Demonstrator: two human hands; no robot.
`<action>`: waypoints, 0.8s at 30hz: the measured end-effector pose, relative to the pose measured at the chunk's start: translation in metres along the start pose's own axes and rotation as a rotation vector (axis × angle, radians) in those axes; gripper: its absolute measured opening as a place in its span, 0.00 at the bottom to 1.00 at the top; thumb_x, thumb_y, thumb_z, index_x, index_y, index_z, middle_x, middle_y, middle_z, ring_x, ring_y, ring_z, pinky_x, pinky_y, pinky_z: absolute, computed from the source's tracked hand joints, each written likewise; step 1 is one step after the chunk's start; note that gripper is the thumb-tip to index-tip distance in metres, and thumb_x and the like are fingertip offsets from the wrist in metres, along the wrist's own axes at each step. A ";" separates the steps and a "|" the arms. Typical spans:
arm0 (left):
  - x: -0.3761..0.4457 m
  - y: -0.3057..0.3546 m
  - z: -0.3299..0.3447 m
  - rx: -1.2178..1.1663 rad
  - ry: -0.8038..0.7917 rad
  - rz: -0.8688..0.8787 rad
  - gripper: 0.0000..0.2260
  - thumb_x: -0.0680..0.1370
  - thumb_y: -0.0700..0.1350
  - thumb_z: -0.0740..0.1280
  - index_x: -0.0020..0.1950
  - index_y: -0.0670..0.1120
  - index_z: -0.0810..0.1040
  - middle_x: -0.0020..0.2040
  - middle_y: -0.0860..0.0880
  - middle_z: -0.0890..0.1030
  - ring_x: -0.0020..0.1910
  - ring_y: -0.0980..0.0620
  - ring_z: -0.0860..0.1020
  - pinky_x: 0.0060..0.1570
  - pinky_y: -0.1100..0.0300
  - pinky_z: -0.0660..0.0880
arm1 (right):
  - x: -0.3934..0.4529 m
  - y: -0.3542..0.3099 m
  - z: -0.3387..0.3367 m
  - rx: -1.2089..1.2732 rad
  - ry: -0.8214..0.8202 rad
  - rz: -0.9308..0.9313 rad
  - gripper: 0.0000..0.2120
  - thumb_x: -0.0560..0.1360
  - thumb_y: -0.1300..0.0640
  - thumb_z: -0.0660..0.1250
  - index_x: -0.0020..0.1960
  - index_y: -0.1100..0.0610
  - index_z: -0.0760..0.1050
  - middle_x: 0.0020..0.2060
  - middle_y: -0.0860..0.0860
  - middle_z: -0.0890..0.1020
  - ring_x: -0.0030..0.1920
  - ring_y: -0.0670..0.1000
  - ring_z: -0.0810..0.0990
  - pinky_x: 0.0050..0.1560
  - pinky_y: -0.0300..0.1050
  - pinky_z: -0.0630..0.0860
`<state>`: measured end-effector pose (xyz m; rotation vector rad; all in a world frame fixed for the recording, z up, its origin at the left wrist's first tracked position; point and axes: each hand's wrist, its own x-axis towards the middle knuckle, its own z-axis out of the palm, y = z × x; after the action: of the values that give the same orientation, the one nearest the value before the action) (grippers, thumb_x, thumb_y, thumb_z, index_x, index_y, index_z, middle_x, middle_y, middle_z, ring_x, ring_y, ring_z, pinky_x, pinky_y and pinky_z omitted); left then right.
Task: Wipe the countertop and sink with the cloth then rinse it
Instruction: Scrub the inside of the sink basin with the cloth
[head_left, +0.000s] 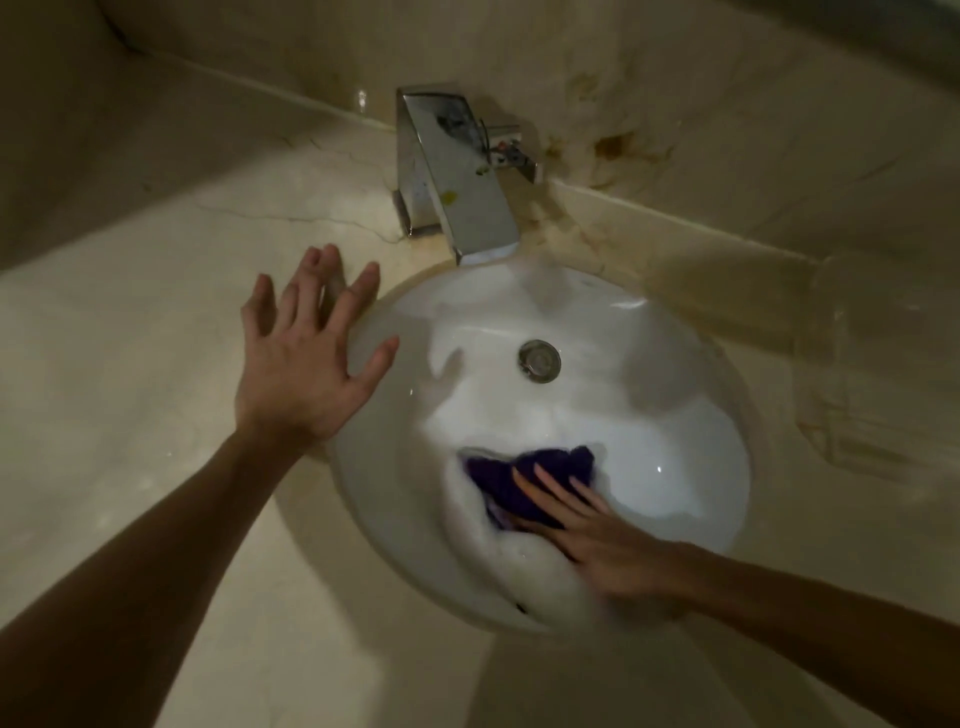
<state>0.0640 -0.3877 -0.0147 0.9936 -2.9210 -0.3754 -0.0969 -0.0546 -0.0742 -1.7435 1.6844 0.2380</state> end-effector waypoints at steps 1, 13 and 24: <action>0.000 0.000 0.000 0.002 -0.006 -0.003 0.34 0.80 0.69 0.42 0.83 0.56 0.49 0.84 0.44 0.49 0.83 0.48 0.45 0.78 0.38 0.46 | 0.019 0.005 0.001 -0.053 0.063 0.017 0.32 0.82 0.45 0.53 0.80 0.39 0.40 0.81 0.49 0.39 0.80 0.56 0.36 0.78 0.65 0.43; -0.002 0.000 -0.002 0.016 0.026 0.005 0.32 0.80 0.67 0.45 0.83 0.56 0.51 0.83 0.44 0.52 0.83 0.47 0.49 0.78 0.41 0.46 | -0.006 0.058 0.005 -0.081 0.318 0.301 0.26 0.84 0.42 0.44 0.81 0.43 0.48 0.81 0.55 0.54 0.80 0.62 0.52 0.72 0.68 0.62; -0.001 0.003 -0.001 0.009 -0.019 -0.009 0.32 0.80 0.68 0.43 0.83 0.58 0.47 0.84 0.46 0.47 0.83 0.50 0.43 0.79 0.40 0.44 | 0.132 -0.024 -0.029 0.027 0.455 0.154 0.27 0.83 0.38 0.44 0.80 0.44 0.55 0.81 0.55 0.55 0.80 0.61 0.50 0.76 0.68 0.54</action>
<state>0.0628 -0.3849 -0.0127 1.0099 -2.9384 -0.3744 -0.0655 -0.1798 -0.1200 -1.7380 2.1362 -0.1246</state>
